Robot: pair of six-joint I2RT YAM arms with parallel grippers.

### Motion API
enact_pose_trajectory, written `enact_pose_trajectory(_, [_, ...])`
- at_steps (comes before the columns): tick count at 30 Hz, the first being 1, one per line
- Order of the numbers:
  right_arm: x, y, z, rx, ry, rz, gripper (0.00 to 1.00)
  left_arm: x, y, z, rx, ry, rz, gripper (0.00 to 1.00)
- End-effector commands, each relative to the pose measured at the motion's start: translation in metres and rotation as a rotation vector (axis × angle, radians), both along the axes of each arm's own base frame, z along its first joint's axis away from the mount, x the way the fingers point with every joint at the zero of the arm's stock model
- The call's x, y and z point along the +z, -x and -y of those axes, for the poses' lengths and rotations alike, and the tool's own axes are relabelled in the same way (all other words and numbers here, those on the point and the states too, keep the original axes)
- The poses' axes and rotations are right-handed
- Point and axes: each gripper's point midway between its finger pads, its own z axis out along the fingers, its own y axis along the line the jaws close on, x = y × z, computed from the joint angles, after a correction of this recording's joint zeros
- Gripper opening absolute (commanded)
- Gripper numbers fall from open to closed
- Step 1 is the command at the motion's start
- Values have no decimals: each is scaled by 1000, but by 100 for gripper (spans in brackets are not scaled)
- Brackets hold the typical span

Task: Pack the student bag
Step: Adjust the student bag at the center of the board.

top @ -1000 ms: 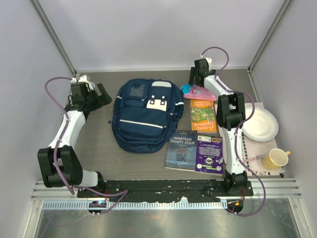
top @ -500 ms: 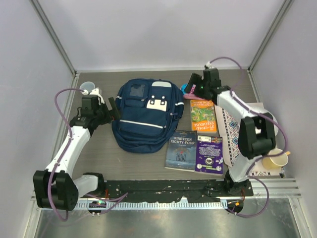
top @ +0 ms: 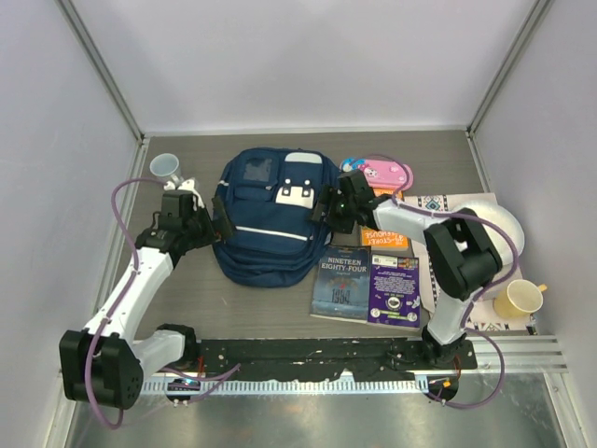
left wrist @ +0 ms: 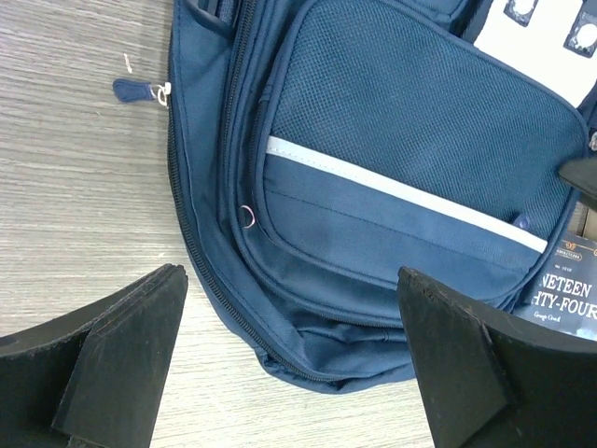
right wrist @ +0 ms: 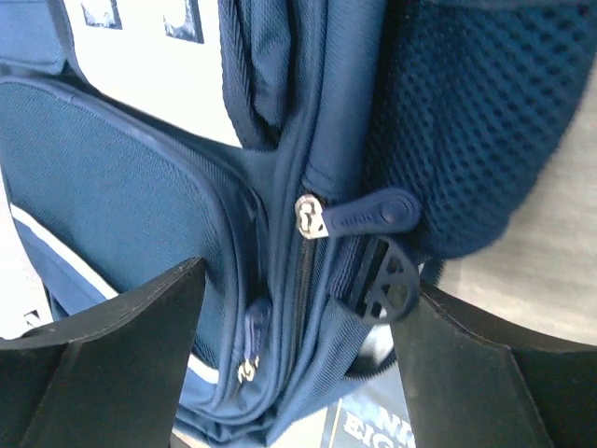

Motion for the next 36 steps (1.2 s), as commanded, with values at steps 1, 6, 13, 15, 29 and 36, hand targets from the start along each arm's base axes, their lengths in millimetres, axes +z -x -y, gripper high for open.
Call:
enact_pose_trajectory(1, [-2, -36, -23, 63, -11, 50, 75, 12, 4, 5, -25, 28, 33, 99])
enact_pose_trajectory(6, [-15, -46, -30, 177, 76, 58, 31, 18, 13, -1, -33, -6, 38, 98])
enact_pose_trajectory(13, [-10, -40, -30, 296, 165, 93, 1, 32, 16, -14, 5, -62, 88, 98])
enact_pose_trajectory(15, [-6, -27, -38, 355, 176, 105, 1, 40, 16, -18, 21, -78, 104, 99])
enact_pose_trajectory(29, [-20, 8, -66, 526, 246, 114, 7, 67, 13, -11, -68, -91, 197, 98])
enact_pose_trajectory(36, [16, -26, -63, 364, 210, 187, 61, 74, 26, 22, -322, -69, 252, 98])
